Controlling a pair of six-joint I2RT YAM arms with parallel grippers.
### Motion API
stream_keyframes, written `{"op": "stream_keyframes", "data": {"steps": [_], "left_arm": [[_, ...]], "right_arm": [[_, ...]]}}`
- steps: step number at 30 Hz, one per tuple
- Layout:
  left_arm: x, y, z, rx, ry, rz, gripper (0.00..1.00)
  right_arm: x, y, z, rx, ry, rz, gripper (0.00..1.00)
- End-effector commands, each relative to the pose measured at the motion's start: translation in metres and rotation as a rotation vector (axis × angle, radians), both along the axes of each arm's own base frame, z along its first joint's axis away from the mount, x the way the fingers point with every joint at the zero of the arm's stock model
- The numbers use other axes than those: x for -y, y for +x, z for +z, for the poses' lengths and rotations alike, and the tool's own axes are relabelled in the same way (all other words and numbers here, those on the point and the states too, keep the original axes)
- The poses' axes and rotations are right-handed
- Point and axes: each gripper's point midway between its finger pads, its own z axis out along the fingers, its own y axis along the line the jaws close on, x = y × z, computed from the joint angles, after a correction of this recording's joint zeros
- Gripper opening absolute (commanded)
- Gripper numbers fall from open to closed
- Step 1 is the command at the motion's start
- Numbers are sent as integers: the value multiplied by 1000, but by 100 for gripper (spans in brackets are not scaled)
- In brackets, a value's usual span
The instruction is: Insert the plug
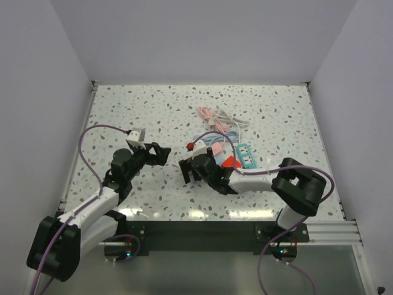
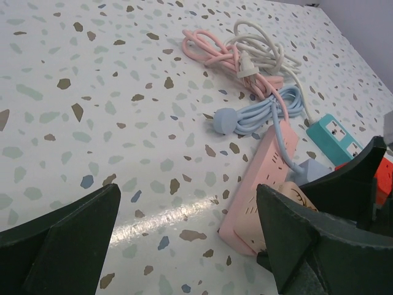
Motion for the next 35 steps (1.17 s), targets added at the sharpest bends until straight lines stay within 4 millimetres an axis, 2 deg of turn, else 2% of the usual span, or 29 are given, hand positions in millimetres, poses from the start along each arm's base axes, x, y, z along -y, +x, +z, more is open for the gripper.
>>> {"op": "stream_keyframes", "data": {"steps": [1, 6, 9, 10, 12, 13, 14, 15, 17, 18, 21, 22, 23, 24, 25, 27, 31, 35], "left_arm": [[-3, 11, 27, 57, -14, 35, 98], [-14, 14, 34, 58, -2, 101, 100], [-21, 16, 39, 46, 4, 141, 100], [-29, 20, 46, 54, 7, 196, 100], [-37, 19, 46, 35, 18, 238, 100], [-43, 21, 51, 40, 19, 270, 100], [-45, 19, 52, 38, 21, 281, 100], [-47, 19, 55, 43, 19, 288, 100], [-51, 17, 62, 59, 13, 310, 100], [-55, 17, 63, 63, 13, 331, 100], [-62, 15, 69, 66, 11, 370, 100], [-67, 16, 71, 66, 10, 395, 100], [-69, 15, 70, 62, 16, 404, 100], [-72, 16, 70, 62, 21, 420, 100], [-73, 16, 68, 57, 25, 426, 100], [-72, 16, 67, 54, 32, 424, 100], [-72, 16, 65, 67, 52, 409, 100], [-76, 14, 74, 106, 57, 421, 100]], "right_arm": [[-5, 8, 51, 89, 128, 12, 98], [5, 8, 90, 170, 176, 38, 98], [23, 12, 114, 234, 172, 0, 98], [34, 17, 115, 245, 159, -32, 98], [55, 24, 126, 271, 161, -87, 98], [76, 33, 120, 270, 143, -140, 98], [87, 37, 122, 270, 154, -172, 98], [112, 44, 124, 282, 160, -233, 98], [139, 50, 126, 296, 165, -308, 98], [162, 54, 130, 315, 170, -369, 98], [201, 55, 129, 333, 150, -488, 98], [220, 57, 134, 347, 154, -544, 98], [230, 57, 137, 356, 163, -580, 98], [247, 57, 132, 358, 152, -630, 98], [256, 55, 139, 379, 166, -658, 98], [274, 53, 137, 392, 155, -721, 98], [292, 48, 142, 417, 149, -772, 98], [292, 47, 149, 436, 180, -766, 98]]}}
